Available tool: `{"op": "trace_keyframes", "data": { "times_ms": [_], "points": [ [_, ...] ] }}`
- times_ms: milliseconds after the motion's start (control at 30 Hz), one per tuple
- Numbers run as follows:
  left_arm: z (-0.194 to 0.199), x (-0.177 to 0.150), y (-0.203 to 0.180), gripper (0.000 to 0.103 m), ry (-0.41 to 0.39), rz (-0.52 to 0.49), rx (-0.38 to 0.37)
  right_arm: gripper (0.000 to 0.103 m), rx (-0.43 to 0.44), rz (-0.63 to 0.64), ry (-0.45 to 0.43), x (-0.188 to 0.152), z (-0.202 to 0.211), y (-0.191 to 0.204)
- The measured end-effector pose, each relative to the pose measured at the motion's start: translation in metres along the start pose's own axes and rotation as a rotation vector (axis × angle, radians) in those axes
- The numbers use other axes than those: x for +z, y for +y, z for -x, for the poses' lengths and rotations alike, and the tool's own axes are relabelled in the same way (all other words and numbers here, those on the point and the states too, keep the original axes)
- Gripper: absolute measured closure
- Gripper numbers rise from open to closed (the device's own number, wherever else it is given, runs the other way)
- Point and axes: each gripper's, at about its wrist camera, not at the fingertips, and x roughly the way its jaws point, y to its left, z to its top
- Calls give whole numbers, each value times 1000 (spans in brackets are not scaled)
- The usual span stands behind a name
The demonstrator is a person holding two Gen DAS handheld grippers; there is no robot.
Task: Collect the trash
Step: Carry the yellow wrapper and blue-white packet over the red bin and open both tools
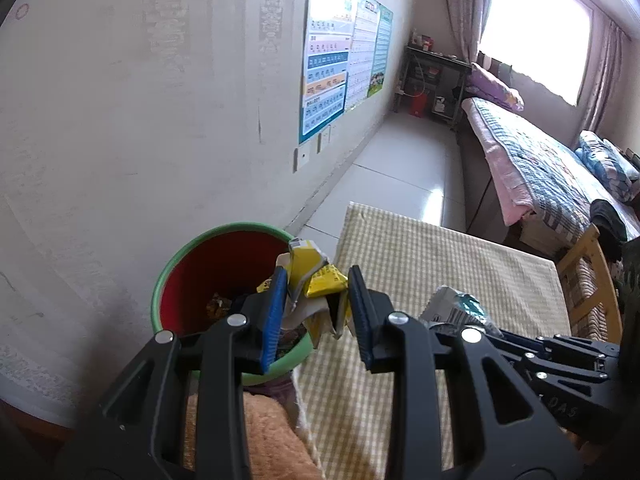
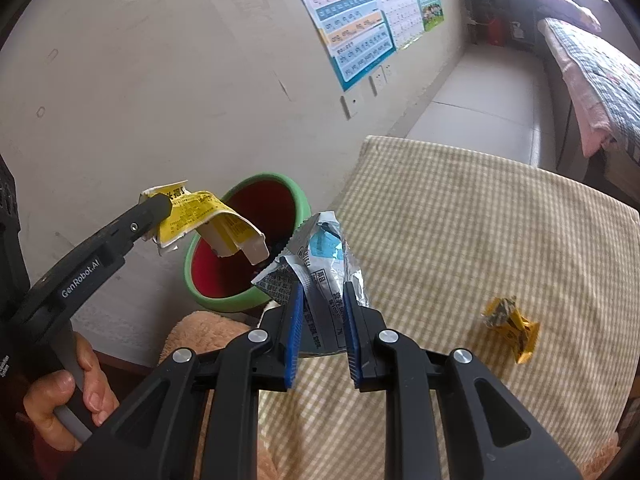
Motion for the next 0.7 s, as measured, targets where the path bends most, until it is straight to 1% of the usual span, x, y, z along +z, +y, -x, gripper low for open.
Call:
{"op": "trace_keyframes", "data": {
  "times_ms": [367,700],
  "points": [
    [1,-4,25,73,-9,36,43,84,6,55,-2,13,-8,28],
    [1,-7,47,73,-12,66,73,84,8,88,8,17,-17,45]
  ]
}}
